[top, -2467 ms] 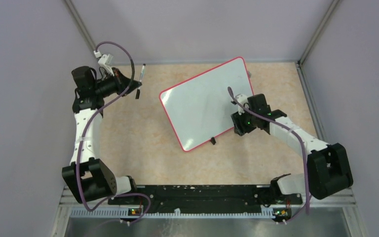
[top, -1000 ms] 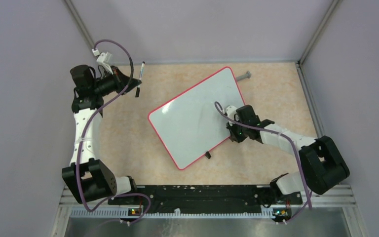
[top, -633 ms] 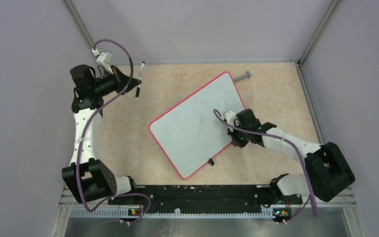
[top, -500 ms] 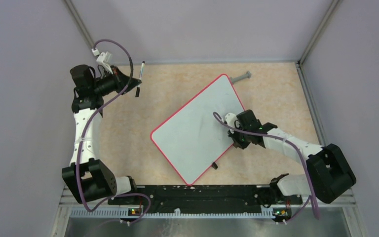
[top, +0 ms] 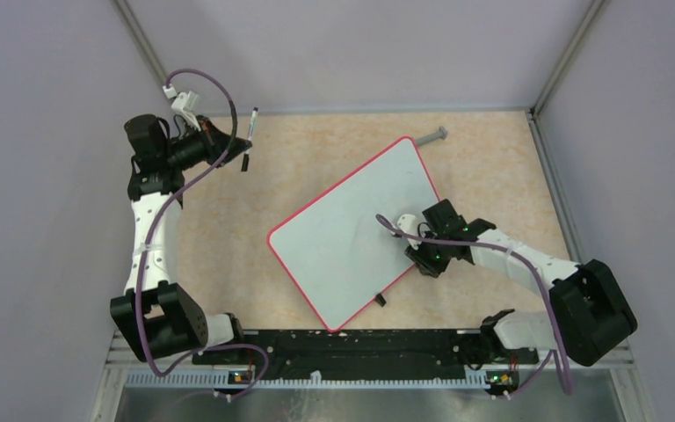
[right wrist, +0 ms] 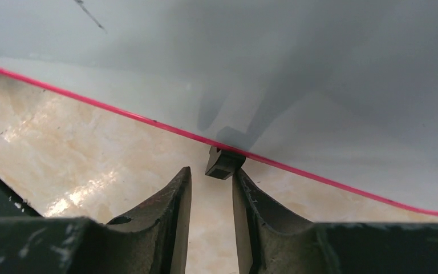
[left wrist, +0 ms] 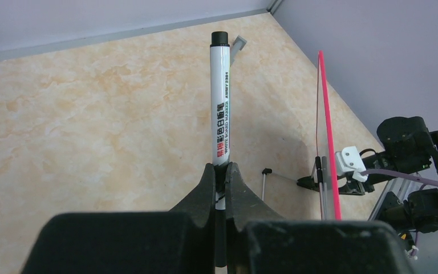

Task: Write a sentence on the whiteboard
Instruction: Move the whiteboard to the center of the board.

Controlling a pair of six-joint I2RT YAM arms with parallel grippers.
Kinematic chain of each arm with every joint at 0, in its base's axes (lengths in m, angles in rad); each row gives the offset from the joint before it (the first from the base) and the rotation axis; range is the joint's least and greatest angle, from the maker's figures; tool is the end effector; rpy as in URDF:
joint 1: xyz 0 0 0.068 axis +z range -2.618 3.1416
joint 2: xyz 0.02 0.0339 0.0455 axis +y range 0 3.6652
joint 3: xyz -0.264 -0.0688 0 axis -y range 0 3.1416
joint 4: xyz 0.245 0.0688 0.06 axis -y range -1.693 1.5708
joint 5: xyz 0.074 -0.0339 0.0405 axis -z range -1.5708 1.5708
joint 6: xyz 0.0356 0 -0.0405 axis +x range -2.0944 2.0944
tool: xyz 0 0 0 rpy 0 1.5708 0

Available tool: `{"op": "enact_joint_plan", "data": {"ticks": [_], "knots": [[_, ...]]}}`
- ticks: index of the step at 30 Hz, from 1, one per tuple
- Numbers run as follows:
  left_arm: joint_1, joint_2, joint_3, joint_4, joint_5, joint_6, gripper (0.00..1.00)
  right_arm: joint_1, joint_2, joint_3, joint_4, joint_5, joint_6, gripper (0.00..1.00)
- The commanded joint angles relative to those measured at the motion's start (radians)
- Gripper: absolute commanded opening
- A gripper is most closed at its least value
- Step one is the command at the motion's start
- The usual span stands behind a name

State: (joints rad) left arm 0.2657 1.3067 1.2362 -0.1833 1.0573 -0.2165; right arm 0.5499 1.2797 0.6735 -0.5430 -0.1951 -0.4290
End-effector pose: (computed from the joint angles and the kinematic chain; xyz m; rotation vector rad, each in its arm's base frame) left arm 0.2863 0.0458 0.3880 0.3251 1.7531 -0.9178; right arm 0.1877 0.1231 0.1767 -1.3278 2.3716 0.3006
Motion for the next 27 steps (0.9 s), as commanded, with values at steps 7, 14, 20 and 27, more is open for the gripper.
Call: {"op": "enact_joint_plan", "data": {"ticks": [7, 14, 20, 27], "knots": [[-0.002, 0.011, 0.023, 0.042, 0.024, -0.021, 0.00, 0.027, -0.050, 0.044, -0.113, -0.169, -0.091, 0.41], [-0.012, 0.016, 0.035, 0.044, 0.035, -0.029, 0.00, 0.027, -0.109, 0.079, -0.173, -0.207, -0.103, 0.61], [-0.025, 0.034, 0.053, 0.045, 0.034, -0.029, 0.00, 0.027, -0.149, 0.148, -0.244, -0.258, -0.125, 0.71], [-0.045, 0.051, 0.095, 0.025, 0.038, -0.010, 0.00, 0.027, -0.163, 0.242, -0.288, -0.288, -0.102, 0.71]]}}
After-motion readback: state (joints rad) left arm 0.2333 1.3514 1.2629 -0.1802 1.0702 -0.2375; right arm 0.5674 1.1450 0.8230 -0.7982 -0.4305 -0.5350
